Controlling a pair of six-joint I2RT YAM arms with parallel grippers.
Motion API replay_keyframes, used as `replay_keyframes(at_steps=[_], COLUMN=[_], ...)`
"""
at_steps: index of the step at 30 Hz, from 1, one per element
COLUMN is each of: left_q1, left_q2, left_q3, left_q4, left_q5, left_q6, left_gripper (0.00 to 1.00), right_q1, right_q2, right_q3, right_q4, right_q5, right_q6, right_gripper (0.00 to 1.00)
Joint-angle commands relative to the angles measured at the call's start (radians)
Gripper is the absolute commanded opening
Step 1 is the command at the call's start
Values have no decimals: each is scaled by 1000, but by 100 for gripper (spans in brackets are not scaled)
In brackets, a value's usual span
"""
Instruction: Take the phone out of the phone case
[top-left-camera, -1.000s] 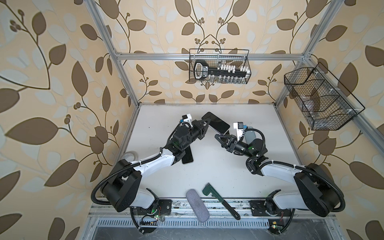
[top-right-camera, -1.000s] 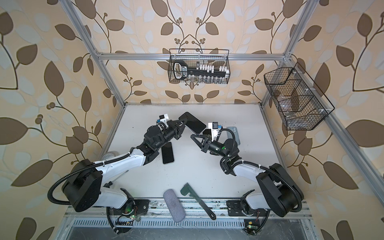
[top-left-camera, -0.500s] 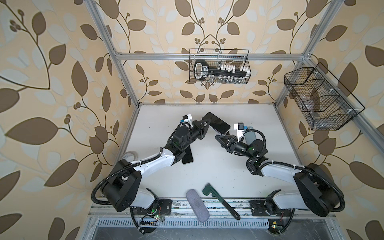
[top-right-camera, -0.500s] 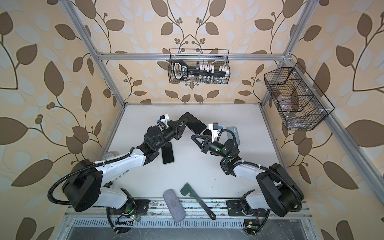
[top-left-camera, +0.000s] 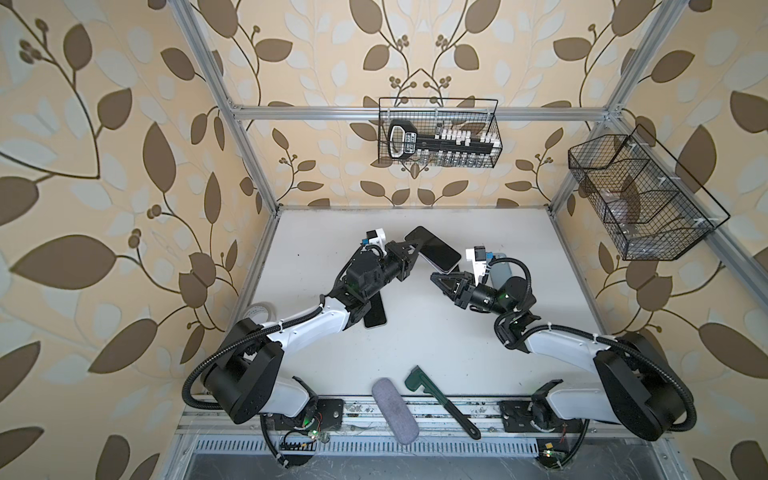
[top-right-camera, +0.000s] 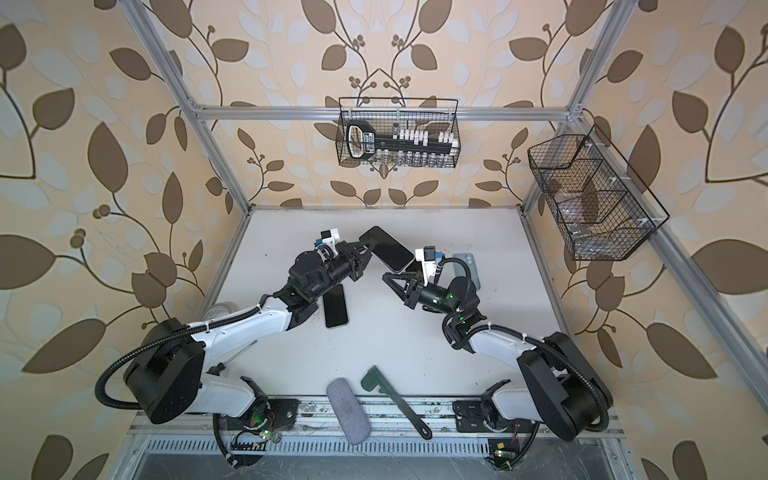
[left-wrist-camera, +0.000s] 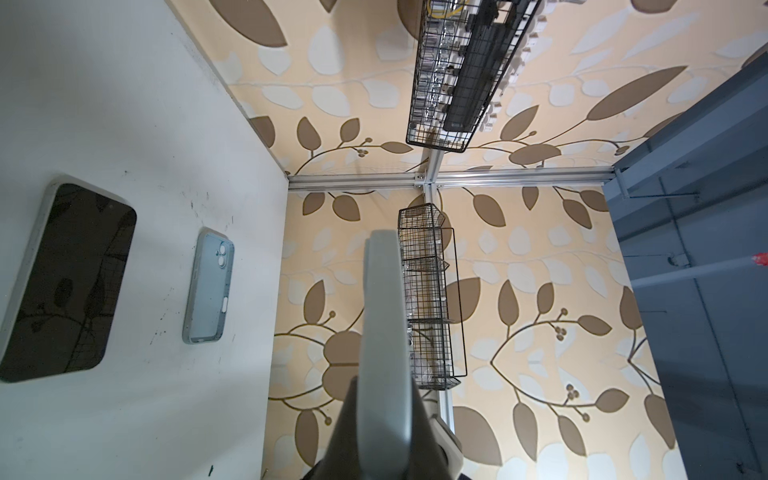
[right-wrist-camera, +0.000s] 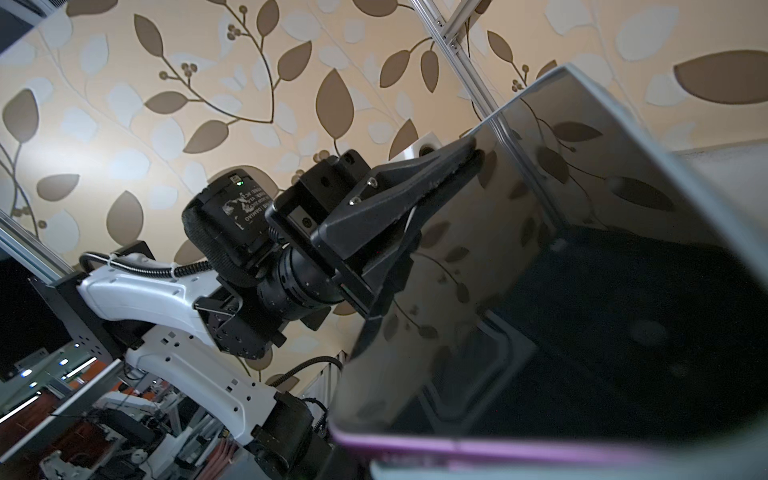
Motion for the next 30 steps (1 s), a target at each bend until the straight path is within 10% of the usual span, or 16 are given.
replay_keyframes(at_steps=[1, 8, 10, 30], left_q1=[13, 78, 118, 304], left_q2=[-42, 7, 11, 101], left_q3=[87, 154, 187, 609], left_q4=[119, 46, -21, -934], left_q5=[44, 140, 198, 721], left_q6=[46, 132, 179, 879], left_gripper=[0, 0, 0, 0], right_q1=[-30, -69, -75, -181], right_q2=[-38, -107, -149, -120], right_q3=[35, 94, 124, 482], right_q4=[-197, -410, -525, -1252], right_q5=[-21, -146, -160, -262], right_q6=[-91, -194, -263, -699], right_gripper=[27, 74, 100, 87])
